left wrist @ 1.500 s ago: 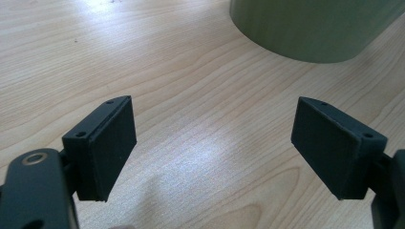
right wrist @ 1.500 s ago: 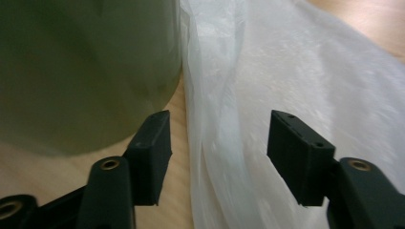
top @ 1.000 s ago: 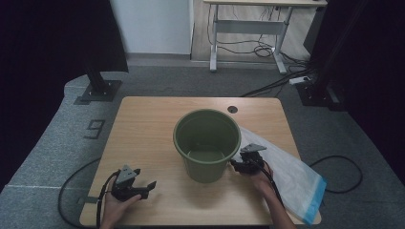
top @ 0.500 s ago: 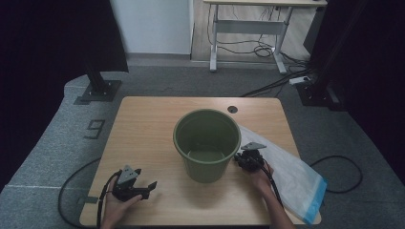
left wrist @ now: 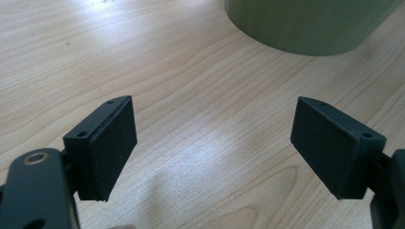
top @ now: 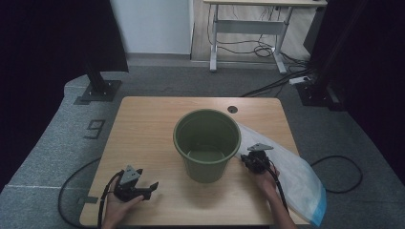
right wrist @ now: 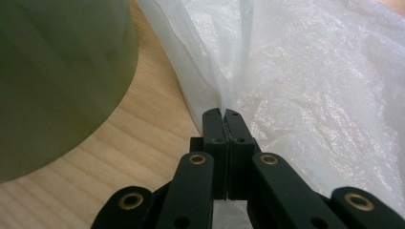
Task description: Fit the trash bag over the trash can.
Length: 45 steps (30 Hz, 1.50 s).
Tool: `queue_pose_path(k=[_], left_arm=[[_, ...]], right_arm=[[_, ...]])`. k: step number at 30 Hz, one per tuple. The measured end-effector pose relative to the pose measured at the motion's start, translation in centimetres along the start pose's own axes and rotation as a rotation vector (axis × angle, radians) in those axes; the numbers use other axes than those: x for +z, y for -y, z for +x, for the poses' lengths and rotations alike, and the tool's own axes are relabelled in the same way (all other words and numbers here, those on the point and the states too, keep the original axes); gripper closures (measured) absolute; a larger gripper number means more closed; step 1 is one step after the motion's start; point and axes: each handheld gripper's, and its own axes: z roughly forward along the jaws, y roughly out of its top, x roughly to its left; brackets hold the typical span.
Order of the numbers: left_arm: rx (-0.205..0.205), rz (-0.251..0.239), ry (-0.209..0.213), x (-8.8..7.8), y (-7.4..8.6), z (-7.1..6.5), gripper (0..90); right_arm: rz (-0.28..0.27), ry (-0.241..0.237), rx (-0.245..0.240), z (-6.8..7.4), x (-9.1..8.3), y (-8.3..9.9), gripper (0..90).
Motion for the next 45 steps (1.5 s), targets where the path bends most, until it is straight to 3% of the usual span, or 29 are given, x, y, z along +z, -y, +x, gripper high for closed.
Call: queue_pose_path(k=[9, 14, 17, 23, 27, 32, 40, 45], left_arm=[[-0.001, -0.003, -0.001, -0.1, 0.0, 0.0, 15.8], [0.001, 0.007, -0.002, 0.1, 0.0, 0.0, 16.1], [-0.002, 0.007, -0.004, 0.1, 0.0, 0.1, 16.1], [-0.002, 0.011, -0.006, 0.1, 0.1, 0.0, 16.1], [-0.003, 0.015, -0.005, 0.2, 0.1, 0.1, 16.1], [0.001, 0.019, -0.003, 0.3, 0.1, 0.0, 16.1], [0.001, 0.021, -0.005, 0.3, 0.2, 0.0, 16.2], [-0.002, 0.018, -0.009, 0.2, 0.2, 0.1, 16.3]], right_arm=[[0.01, -0.012, 0.008, 0.1, -1.6, 1.3, 86.9], [-0.039, -0.032, -0.012, 0.3, -1.6, 0.7, 61.5], [-0.053, -0.035, -0.015, 0.6, -1.0, 0.0, 51.8], [-0.023, -0.001, -0.021, 1.2, 1.1, -0.9, 43.7], [-0.018, 0.019, -0.025, 1.3, 1.4, -0.8, 42.2], [-0.019, 0.016, -0.009, 1.1, 1.4, -0.7, 47.8], [-0.041, -0.005, -0.028, 0.9, 1.2, -0.5, 82.0], [-0.065, 0.015, -0.024, 0.9, 0.9, -0.5, 88.4]])
